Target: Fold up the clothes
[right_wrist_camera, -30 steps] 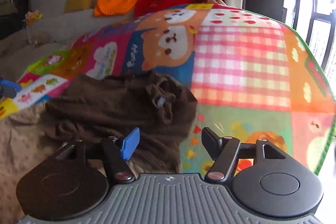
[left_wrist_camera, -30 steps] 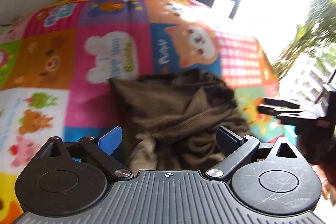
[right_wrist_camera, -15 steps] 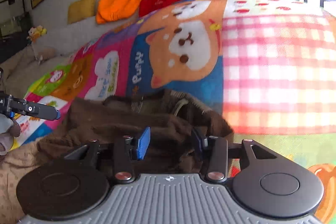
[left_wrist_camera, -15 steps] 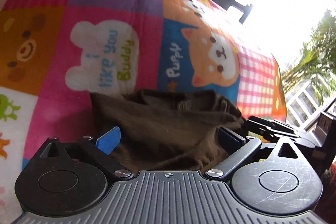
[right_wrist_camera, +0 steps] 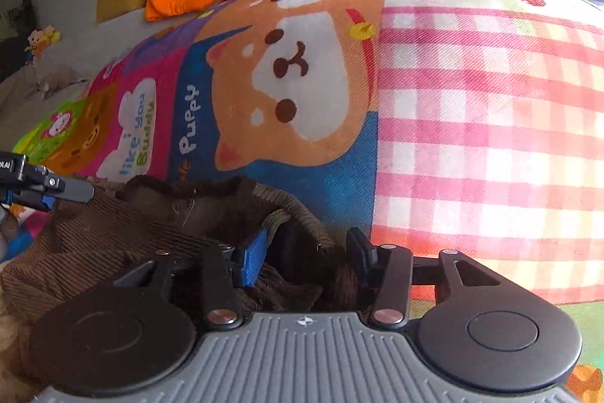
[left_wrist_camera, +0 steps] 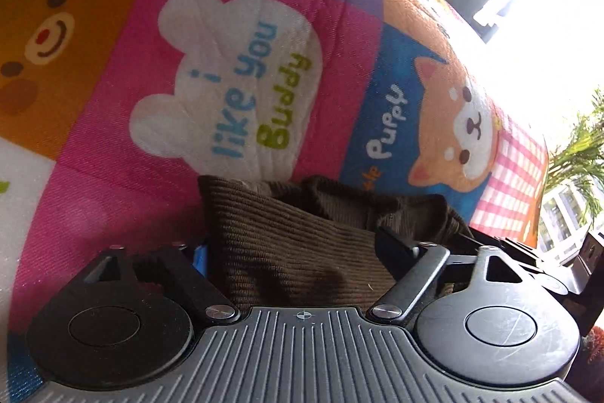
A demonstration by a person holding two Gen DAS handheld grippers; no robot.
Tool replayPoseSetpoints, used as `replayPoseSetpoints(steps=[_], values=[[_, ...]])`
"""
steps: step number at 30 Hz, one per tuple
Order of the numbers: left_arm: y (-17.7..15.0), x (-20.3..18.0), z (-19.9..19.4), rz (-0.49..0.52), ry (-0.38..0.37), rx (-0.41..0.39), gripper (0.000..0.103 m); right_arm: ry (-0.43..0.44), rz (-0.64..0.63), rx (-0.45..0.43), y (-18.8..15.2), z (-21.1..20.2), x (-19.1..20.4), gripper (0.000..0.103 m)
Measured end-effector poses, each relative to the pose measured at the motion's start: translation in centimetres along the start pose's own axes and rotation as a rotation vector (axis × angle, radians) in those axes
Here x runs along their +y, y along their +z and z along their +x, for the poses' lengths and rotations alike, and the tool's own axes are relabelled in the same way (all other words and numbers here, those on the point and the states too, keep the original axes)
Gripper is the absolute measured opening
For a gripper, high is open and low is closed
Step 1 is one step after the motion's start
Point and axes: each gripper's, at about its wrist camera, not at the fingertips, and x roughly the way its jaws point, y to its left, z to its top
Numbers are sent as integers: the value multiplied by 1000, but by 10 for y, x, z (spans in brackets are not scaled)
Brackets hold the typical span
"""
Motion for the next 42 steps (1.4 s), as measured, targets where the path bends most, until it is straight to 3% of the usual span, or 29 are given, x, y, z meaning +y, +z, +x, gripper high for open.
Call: replayPoseSetpoints(steps=[1, 2, 4, 10, 15, 21, 23, 25, 26, 29, 32, 33, 35, 39, 42], values=[[0, -2, 0, 9, 1, 13, 40, -4, -6, 1, -1, 0, 1, 28], [0, -3, -1, 15, 5, 21, 31, -8, -12, 1, -2, 0, 2, 10], [-1, -7, -9, 34, -5, 10, 13, 7, -7, -17, -2, -9, 3, 9], [-30, -31, -84, 85, -114, -91, 12, 85, -55, -147, -13, -103, 15, 7], [-78, -45, -151, 185, -159, -125, 13, 121, -115, -145, -50, -171, 27, 7], [-144, -42, -181, 308, -73, -46, 25, 104, -185, -26, -110, -186, 42, 7], [-159, -31, -184, 280, -45, -8, 34, 113, -191, 17, -127, -186, 43, 7], [-169, -17, -192, 225, -50, 16, 57, 118, -190, 54, -141, -189, 41, 8], [-172, -10, -198, 196, -59, 15, 60, 121, -188, 70, -147, -192, 39, 8], [-176, 14, -221, 77, -133, -20, 78, 121, -146, 81, -156, -206, 26, 19], [-168, 26, -234, -57, -235, -78, 94, 137, -38, 36, -154, -223, 7, 49], [-163, 28, -235, -100, -266, -93, 96, 144, 3, 16, -153, -229, 0, 59], [-153, 28, -225, -189, -318, -89, 97, 181, 123, -24, -146, -228, -12, 69], [-144, 17, -174, -343, -377, 14, 98, 260, 380, -42, -133, -195, -29, 71], [-141, 8, -142, -390, -358, 41, 98, 260, 437, -23, -132, -162, -25, 71]])
